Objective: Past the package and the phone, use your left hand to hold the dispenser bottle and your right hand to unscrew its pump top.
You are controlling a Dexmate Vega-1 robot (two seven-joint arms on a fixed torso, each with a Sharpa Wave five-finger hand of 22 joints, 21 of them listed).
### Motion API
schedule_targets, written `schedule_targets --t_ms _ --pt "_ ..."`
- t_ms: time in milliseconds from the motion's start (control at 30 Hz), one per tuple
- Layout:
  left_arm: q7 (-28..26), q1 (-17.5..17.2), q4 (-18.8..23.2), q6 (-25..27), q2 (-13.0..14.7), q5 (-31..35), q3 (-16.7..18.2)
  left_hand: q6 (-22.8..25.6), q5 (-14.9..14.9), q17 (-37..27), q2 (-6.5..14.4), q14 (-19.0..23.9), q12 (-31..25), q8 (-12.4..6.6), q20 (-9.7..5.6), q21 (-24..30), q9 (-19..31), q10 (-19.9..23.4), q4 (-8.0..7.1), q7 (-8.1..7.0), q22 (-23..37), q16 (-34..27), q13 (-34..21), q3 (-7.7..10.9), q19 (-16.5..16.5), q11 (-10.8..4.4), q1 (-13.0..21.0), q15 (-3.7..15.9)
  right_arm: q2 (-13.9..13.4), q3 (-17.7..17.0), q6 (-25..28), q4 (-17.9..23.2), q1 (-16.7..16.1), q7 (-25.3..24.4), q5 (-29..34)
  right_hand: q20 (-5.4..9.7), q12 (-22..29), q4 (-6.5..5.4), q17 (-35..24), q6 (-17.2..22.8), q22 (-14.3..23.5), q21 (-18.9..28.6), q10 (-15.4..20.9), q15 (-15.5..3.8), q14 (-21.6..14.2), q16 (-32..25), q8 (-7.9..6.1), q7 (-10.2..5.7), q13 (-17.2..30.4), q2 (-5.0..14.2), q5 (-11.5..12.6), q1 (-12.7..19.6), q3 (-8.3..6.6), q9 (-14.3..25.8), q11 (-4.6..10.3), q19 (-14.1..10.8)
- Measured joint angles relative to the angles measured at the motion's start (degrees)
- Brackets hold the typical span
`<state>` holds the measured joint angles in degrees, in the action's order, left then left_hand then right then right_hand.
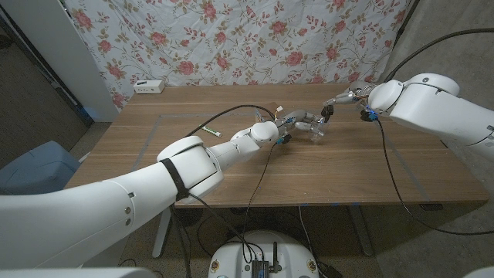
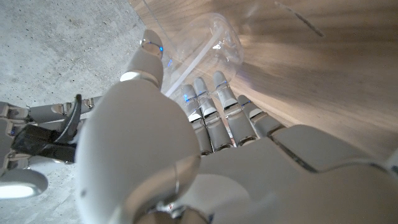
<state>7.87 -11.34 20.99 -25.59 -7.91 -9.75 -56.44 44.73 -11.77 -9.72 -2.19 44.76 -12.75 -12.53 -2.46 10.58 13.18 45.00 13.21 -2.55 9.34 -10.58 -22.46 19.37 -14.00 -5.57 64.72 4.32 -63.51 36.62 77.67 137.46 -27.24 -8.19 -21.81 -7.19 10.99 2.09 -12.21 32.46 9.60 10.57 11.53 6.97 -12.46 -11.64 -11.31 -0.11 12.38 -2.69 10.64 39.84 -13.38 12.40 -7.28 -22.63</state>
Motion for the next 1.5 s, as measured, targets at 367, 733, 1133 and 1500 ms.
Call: schedule_targets --t_ms 367,733,1133,1500 --pt "0.37 -0.5 0.13 -1.54 0.31 0.22 0.31 0.0 0.12 -0.01 0.0 -0.01 0.0 0.0 0.0 0.0 0.0 0.09 0.12 0.0 0.0 0.13 0.03 0.12 0.0 0.09 0.0 0.01 0.49 0.66 0.35 -0.35 0.11 -0.64 0.0 0.23 0.27 3.47 0.31 1.94 0.0 0.0 0.24 -0.62 -0.62 0.0 -1.42 -1.32 0.0 0.71 0.0 4.67 -2.05 0.28 0.23 -0.24" --pt "0.58 -0.89 0.26 -2.78 0.49 0.53 0.62 0.0 0.15 -0.04 0.0 -0.01 0.21 0.03 0.0 0.0 -0.01 0.09 0.12 0.0 0.0 -0.05 0.01 0.11 0.0 0.08 0.0 0.01 0.47 0.52 0.37 -0.05 -0.79 -1.72 0.21 0.85 0.71 5.78 0.5 4.54 0.01 0.3 1.27 -1.77 -1.54 -0.25 -2.09 -3.27 0.0 1.46 0.42 8.44 -4.02 0.27 1.26 -0.85" --pt "0.8 -1.15 0.31 -3.3 0.51 0.78 0.82 0.0 0.17 -0.03 0.0 -0.02 0.0 0.01 0.0 0.0 -0.01 0.09 0.1 0.0 0.0 -0.05 0.0 0.1 0.0 0.09 0.0 0.02 0.17 -0.58 -1.05 0.28 -2.61 -3.24 0.97 1.57 1.15 7.47 0.49 7.92 0.01 0.29 2.72 -3.93 -2.87 -0.47 -3.56 -6.48 0.0 2.4 0.44 11.94 -6.08 0.26 2.7 -2.0" --pt "1.04 -1.2 0.33 -3.35 0.44 0.8 0.94 0.0 0.1 0.01 0.0 0.14 0.0 0.0 0.0 0.0 -0.02 0.22 0.26 0.0 0.0 -0.01 0.0 0.26 0.0 0.22 0.0 -0.14 0.22 -0.98 -2.58 -0.02 -3.61 -4.04 2.1 1.9 1.15 8.19 0.49 10.77 0.01 0.29 4.24 -5.46 -3.8 -0.9 -4.43 -8.71 0.0 3.17 0.44 15.24 -7.97 0.26 4.22 -2.96"
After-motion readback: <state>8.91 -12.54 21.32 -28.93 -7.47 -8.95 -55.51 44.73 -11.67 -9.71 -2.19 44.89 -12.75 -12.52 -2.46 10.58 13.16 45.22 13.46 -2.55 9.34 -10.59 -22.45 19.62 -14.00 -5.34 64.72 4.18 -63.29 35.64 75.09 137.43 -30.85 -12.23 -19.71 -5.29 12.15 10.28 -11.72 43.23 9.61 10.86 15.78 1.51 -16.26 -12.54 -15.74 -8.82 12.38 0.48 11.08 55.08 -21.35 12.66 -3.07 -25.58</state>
